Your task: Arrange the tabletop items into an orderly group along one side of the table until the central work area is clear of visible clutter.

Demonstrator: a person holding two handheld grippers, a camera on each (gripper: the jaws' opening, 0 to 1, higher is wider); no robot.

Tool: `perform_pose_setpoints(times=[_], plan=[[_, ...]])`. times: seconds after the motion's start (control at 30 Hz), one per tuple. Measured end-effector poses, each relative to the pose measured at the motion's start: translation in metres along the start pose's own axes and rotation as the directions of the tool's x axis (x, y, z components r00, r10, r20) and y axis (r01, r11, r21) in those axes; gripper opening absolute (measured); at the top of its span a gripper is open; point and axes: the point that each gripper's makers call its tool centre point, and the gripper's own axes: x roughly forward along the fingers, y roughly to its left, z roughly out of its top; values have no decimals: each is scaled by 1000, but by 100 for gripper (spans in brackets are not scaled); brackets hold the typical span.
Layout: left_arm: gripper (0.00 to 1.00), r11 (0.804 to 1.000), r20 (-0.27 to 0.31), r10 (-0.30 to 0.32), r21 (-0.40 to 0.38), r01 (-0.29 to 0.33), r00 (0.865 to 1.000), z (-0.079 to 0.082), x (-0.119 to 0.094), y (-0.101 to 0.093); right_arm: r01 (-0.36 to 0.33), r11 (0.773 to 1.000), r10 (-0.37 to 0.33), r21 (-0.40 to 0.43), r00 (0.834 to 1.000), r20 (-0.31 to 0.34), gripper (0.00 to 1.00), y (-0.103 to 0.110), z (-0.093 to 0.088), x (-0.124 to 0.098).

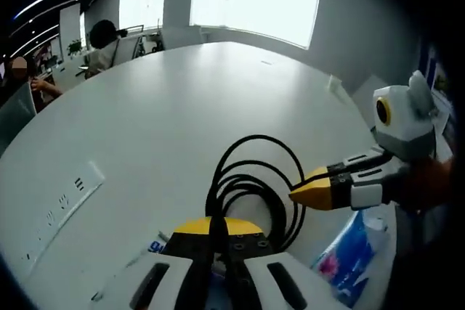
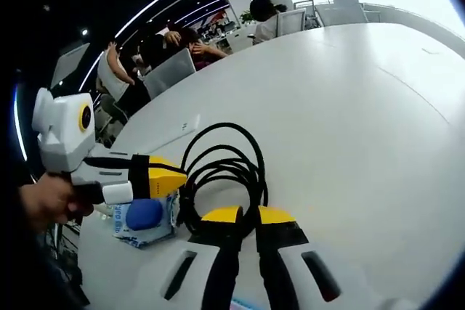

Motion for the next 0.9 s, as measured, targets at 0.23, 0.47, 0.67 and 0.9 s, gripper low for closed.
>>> perform_pose_setpoints(times=[0.23, 0.47, 0.67, 0.9], plan=[[0, 1000, 52, -12, 14, 11, 999, 14, -11, -10, 14, 1000, -12, -12, 994, 112, 0, 0, 24, -22], [0, 1000, 88, -13, 7, 12, 996, 26, -23, -17, 4, 1000, -4, 1, 987, 163, 0, 1, 39, -34], [0, 1000, 121, -6, 3, 6, 993, 33, -38, -19, -3, 1000, 2, 1, 982, 189, 0, 8, 40, -44], [0, 1000, 144, 18, -9, -17, 989, 31, -64, -19, -37, 999, 40, -18, 977, 211, 0, 29, 41, -58]])
